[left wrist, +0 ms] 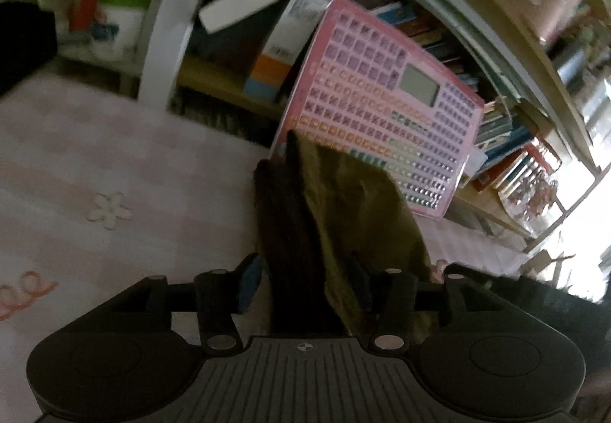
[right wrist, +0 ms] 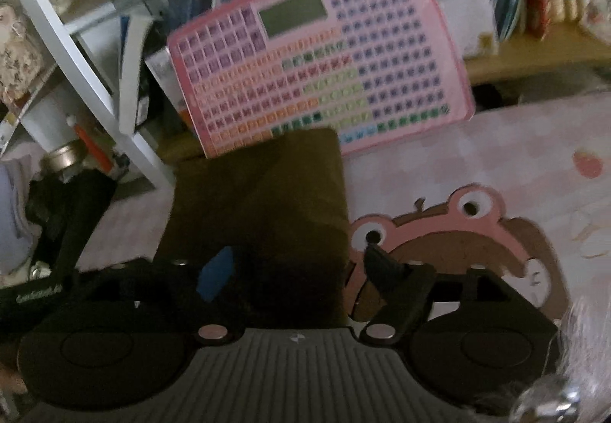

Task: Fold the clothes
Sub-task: 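Lower the folded garment onto the mat and open both grippers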

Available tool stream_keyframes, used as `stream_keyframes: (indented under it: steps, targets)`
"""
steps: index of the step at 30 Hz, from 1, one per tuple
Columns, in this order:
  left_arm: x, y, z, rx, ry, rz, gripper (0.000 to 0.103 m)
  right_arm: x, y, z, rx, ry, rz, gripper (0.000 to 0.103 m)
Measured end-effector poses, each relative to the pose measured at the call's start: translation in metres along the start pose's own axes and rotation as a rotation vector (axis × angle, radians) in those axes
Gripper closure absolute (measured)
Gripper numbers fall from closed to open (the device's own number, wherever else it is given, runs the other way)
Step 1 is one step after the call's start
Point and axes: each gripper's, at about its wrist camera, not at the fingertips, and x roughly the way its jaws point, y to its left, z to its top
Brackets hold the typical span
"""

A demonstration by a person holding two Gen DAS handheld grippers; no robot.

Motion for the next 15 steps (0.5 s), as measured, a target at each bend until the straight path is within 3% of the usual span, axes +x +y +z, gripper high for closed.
stream_keyframes:
  steps: [2, 6, 13, 15]
  targets:
    - [-0.013, -0.006, -0.010, 0.034, -0.019, 0.033, 0.035, -0.015, 0.007, -0.007, -0.042, -0.033, -0.019, 0.017]
    - [-0.026, -0.019, -0.030, 0.100, -0.007, 0.117, 0.029, -0.039, 0.015, -0.029, -0.118, -0.051, -0.061, 0.017]
    - [-0.043, -0.034, -0.061, 0.180, 0.005, 0.200, 0.025, -0.057, 0.016, -0.068, -0.120, -0.004, -0.172, 0.016]
    - [-0.048, -0.037, -0.067, 0.192, -0.002, 0.217, 0.019, -0.064, 0.017, -0.076, -0.125, -0.006, -0.186, 0.015]
